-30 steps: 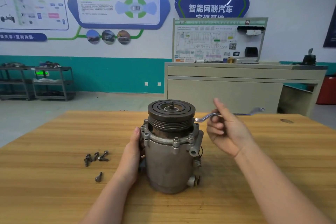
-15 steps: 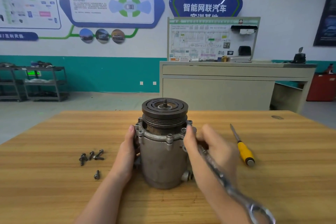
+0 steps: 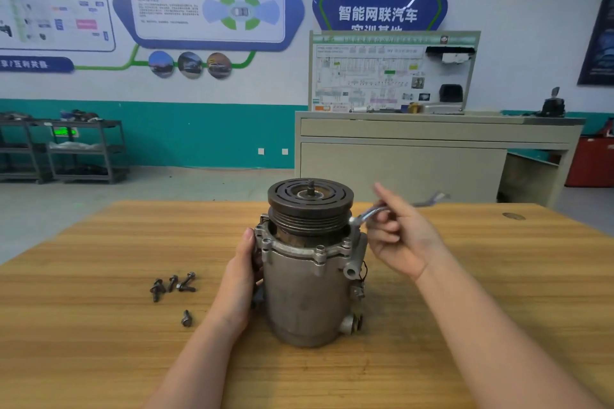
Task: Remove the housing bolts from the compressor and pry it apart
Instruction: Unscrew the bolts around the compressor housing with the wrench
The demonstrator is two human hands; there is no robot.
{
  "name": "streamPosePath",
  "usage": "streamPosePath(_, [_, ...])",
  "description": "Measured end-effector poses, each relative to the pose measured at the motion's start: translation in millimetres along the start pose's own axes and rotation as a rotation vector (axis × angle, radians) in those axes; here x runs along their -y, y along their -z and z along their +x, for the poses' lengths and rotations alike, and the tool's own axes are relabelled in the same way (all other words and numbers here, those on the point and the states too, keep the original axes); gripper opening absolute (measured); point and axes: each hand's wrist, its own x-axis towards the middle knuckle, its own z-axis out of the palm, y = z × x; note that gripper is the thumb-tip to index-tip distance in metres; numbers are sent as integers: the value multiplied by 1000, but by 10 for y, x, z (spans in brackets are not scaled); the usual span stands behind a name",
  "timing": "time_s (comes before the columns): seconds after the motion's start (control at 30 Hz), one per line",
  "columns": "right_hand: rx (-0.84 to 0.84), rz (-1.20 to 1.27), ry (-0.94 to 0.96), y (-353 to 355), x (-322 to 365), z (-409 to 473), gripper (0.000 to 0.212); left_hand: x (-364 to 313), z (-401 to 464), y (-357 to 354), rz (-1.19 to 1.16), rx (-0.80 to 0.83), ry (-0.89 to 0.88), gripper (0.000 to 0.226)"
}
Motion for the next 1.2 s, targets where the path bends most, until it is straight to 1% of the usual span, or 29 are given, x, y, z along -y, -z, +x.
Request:
streamPosePath(0.03, [-30, 42, 75, -5, 34, -20, 26, 2, 4, 0, 2, 1, -14, 81])
streamPosePath(0.1, [-118, -6, 274, 15, 59, -87, 30, 5, 12, 1, -5, 1, -31, 80])
streamPosePath(0.13, [-151, -85, 367, 19, 48, -130, 36, 3, 17, 1, -7, 3, -33, 80])
streamPosePath(0.2, [-210, -324, 533, 9, -44, -221, 49, 10, 28, 4, 3, 9, -31, 79])
streamPosePath(0.27, [-272, -585, 667, -17, -156, -314, 50, 28, 40, 17, 8, 12, -31, 78])
streamPosePath(0.3, [-279, -676, 727, -34, -202, -363, 48, 35, 43, 20, 8, 16, -34, 77])
streamPosePath(0.37, [-272, -781, 831, -66, -260, -452, 45, 35, 40, 16, 10, 18, -36, 75])
streamPosePath(0.43, [-231, -854, 935, -122, -310, -535, 44, 28, 37, 12, 15, 7, -35, 78])
streamPosePath(0.53, [-188, -1128, 1146, -170, -428, -632, 42, 19, 25, 6, 3, 4, -40, 79])
streamPosePath(0.57, [-159, -1142, 1162, -153, -476, -653, 40, 14, 19, 2, 1, 8, -35, 78])
streamPosePath(0.6, [-123, -1077, 1128, -120, -513, -675, 38, 10, 15, -2, 3, 8, -29, 79])
streamPosePath(0.63, [-98, -961, 1053, -77, -527, -678, 35, 9, 10, -5, 4, 4, -24, 80])
streamPosePath(0.7, [-104, -751, 871, 9, -465, -625, 33, 10, 8, 0, 14, -7, -17, 83])
streamPosePath(0.73, [-96, -641, 755, 42, -398, -581, 33, 12, 7, 3, 20, -9, -16, 84])
streamPosePath(0.8, [-28, -368, 465, 105, -257, -444, 35, 16, 6, 7, 35, -11, -24, 83])
streamPosePath(0.83, [-2, -269, 327, 116, -198, -358, 32, 14, 9, 8, 40, -13, -28, 82])
streamPosePath(0.87, [15, -215, 212, 110, -157, -280, 28, 17, 12, 7, 39, -18, -26, 82])
streamPosePath(0.93, [43, -138, 77, 79, -108, -159, 24, 22, 22, 5, 28, -20, -16, 81])
streamPosePath(1.0, [32, -20, 80, 29, -46, -106, 21, 20, 29, 3, 19, -12, -22, 79])
streamPosePath(1.07, [-50, 73, 218, 6, 45, -118, 23, 16, 35, 1, 2, -7, -26, 81])
streamPosePath(1.13, [-144, -43, 389, 1, 87, -180, 34, 15, 40, -1, -19, -14, -16, 85])
streamPosePath(1.2, [-183, -258, 521, -26, 15, -263, 45, 13, 43, -3, -31, -15, -8, 85])
